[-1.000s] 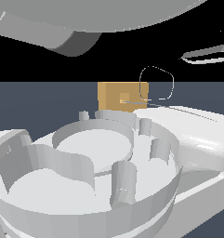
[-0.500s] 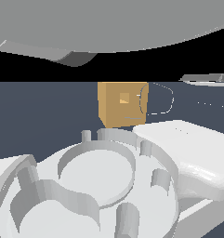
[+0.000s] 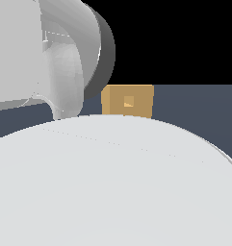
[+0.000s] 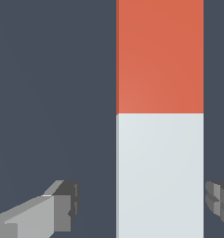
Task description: Insert the peg into the horizontal hole in a box.
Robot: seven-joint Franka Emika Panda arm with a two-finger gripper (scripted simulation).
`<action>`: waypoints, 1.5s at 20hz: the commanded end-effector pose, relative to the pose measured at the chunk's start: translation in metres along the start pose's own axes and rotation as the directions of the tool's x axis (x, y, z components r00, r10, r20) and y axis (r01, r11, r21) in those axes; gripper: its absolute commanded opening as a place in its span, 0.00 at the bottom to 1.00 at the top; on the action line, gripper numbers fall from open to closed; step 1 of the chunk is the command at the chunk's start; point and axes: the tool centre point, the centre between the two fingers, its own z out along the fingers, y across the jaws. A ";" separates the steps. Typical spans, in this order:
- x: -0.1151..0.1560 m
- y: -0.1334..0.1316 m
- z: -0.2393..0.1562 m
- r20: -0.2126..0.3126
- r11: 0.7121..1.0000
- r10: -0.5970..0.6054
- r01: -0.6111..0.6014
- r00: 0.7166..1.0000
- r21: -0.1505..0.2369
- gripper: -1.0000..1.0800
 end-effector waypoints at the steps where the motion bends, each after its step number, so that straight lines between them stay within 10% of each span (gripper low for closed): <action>1: -0.001 0.001 0.001 0.001 1.000 0.000 0.000 1.000 -0.001 0.96; 2: -0.001 0.001 0.001 0.001 1.000 0.000 0.000 1.000 -0.001 0.00; 18: 0.010 0.008 -0.003 0.001 1.000 0.004 -0.004 1.000 -0.001 0.00; 30: 0.087 0.067 -0.036 0.001 0.999 0.040 -0.040 0.999 -0.001 0.00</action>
